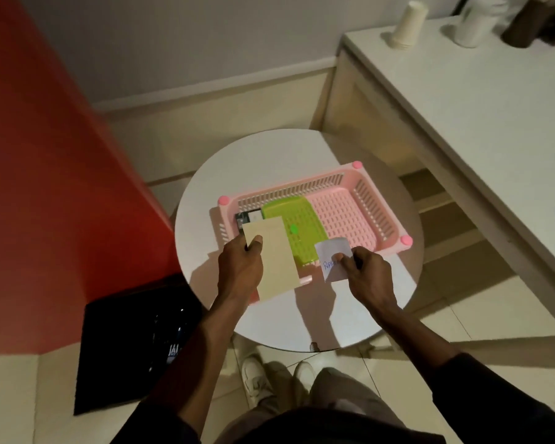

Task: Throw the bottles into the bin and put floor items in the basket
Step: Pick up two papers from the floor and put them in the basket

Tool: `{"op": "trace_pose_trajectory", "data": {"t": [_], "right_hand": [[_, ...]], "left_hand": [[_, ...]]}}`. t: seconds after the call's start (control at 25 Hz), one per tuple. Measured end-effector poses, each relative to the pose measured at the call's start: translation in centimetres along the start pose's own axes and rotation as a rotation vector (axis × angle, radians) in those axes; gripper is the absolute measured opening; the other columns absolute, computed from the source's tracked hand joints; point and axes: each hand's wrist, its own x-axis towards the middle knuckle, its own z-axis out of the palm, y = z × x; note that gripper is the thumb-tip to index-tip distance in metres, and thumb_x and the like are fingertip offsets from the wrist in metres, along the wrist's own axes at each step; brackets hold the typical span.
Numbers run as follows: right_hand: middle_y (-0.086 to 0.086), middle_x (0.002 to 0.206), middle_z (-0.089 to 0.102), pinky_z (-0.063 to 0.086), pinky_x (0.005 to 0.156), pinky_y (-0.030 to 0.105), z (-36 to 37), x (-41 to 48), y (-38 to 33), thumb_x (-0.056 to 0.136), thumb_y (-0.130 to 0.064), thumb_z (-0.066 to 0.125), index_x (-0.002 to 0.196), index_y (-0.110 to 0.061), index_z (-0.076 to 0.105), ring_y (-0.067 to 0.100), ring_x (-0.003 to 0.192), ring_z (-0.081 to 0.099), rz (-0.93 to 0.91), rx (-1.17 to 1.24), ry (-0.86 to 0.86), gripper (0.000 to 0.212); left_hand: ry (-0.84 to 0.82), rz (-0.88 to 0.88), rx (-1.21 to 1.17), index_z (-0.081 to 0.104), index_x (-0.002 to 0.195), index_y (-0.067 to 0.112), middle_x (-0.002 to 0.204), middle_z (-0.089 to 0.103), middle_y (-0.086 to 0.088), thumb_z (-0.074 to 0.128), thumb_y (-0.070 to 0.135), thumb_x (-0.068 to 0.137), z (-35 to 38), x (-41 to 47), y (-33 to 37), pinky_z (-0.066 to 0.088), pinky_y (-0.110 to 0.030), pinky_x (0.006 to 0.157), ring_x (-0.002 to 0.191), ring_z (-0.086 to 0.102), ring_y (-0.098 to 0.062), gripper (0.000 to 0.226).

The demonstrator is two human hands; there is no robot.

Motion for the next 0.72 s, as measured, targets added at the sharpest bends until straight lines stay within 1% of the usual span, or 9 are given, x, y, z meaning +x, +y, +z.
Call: {"op": "trace_pose_trajectory", "data": {"t": [0.08, 0.12, 0.16, 0.24, 0.36, 0.52, 0.56, 0.64, 0.72], "right_hand": [[0.003, 0.065, 0.065, 0.048, 0.055, 0.041, -1.0, 1.1, 0.3, 0.095, -0.039, 0.069, 0.069, -0.012, 0.057, 0.025, 0.058, 0.062, 0.049, 0.022, 0.070, 0.040], [0.003, 0.071, 0.069, 0.054, 0.056, 0.043, -1.5, 1.8, 0.4, 0.095, -0.038, 0.070, 0.073, -0.014, 0.061, 0.024, 0.058, 0.066, 0.066, 0.031, 0.096, 0.034], [0.002, 0.079, 0.072, 0.059, 0.056, 0.046, -1.9, 2.5, 0.6, 0.096, -0.036, 0.071, 0.076, -0.015, 0.065, 0.024, 0.059, 0.068, 0.076, 0.047, 0.115, 0.029], [0.002, 0.094, 0.074, 0.062, 0.056, 0.047, -2.4, 3.9, 0.8, 0.095, -0.032, 0.073, 0.084, -0.014, 0.070, 0.022, 0.062, 0.071, 0.085, 0.073, 0.147, 0.021], [0.006, 0.110, 0.074, 0.064, 0.055, 0.046, -2.8, 6.5, 1.2, 0.094, -0.028, 0.074, 0.094, -0.011, 0.073, 0.022, 0.066, 0.073, 0.107, 0.068, 0.161, 0.017], [0.008, 0.116, 0.074, 0.064, 0.057, 0.046, -3.2, 10.8, 2.2, 0.097, -0.019, 0.071, 0.101, -0.012, 0.071, 0.024, 0.070, 0.073, 0.103, -0.020, 0.073, 0.008], [0.009, 0.116, 0.074, 0.064, 0.057, 0.046, -3.3, 11.7, 2.4, 0.098, -0.018, 0.069, 0.101, -0.013, 0.070, 0.026, 0.071, 0.072, 0.092, -0.059, 0.046, 0.006], [0.011, 0.117, 0.073, 0.064, 0.055, 0.042, -3.5, 13.7, 3.2, 0.100, -0.016, 0.067, 0.102, -0.013, 0.068, 0.027, 0.071, 0.070, 0.050, -0.110, -0.005, 0.004], [0.011, 0.118, 0.072, 0.065, 0.059, 0.044, -3.5, 15.8, 4.1, 0.100, -0.015, 0.065, 0.111, -0.008, 0.069, 0.029, 0.076, 0.073, 0.011, -0.152, -0.049, 0.013]], "left_hand": [[-0.017, 0.003, 0.025, 0.065, 0.090, 0.002, 0.078, 0.065, -0.016, 0.063, 0.037, 0.104, 1.6, 1.0, 1.2, 0.047, -0.039, 0.070, 0.079, 0.062, -0.037, 0.038], [-0.012, 0.001, 0.033, 0.057, 0.076, 0.004, 0.068, 0.056, -0.011, 0.066, 0.036, 0.102, 2.5, 1.5, 1.8, 0.040, -0.037, 0.063, 0.070, 0.055, -0.034, 0.043], [-0.003, 0.005, 0.046, 0.045, 0.065, 0.008, 0.060, 0.046, -0.006, 0.068, 0.034, 0.101, 3.4, 2.1, 2.3, 0.032, -0.037, 0.059, 0.063, 0.047, -0.031, 0.050], [0.003, 0.010, 0.060, 0.032, 0.057, 0.014, 0.053, 0.032, 0.002, 0.073, 0.031, 0.098, 5.5, 3.3, 3.0, 0.024, -0.035, 0.058, 0.058, 0.035, -0.024, 0.060], [-0.013, -0.013, 0.056, 0.032, 0.055, 0.016, 0.053, 0.030, 0.002, 0.077, 0.028, 0.096, 9.1, 5.4, 3.8, 0.023, -0.033, 0.059, 0.056, 0.032, -0.020, 0.062], [0.024, -0.100, 0.028, 0.037, 0.057, 0.017, 0.054, 0.034, 0.002, 0.084, 0.029, 0.090, 14.1, 9.2, 4.5, 0.021, -0.030, 0.053, 0.054, 0.032, -0.018, 0.059], [0.018, -0.111, 0.023, 0.037, 0.058, 0.017, 0.055, 0.033, 0.001, 0.085, 0.028, 0.089, 15.1, 10.1, 4.6, 0.022, -0.031, 0.055, 0.055, 0.032, -0.020, 0.059], [0.001, -0.121, 0.024, 0.036, 0.060, 0.016, 0.058, 0.032, -0.003, 0.086, 0.027, 0.089, 17.1, 11.9, 4.8, 0.026, -0.034, 0.062, 0.062, 0.032, -0.022, 0.059], [0.010, -0.135, 0.092, 0.044, 0.063, 0.012, 0.063, 0.042, -0.007, 0.087, 0.026, 0.088, 18.9, 13.5, 4.9, 0.035, -0.044, 0.062, 0.064, 0.039, -0.024, 0.052]]}}
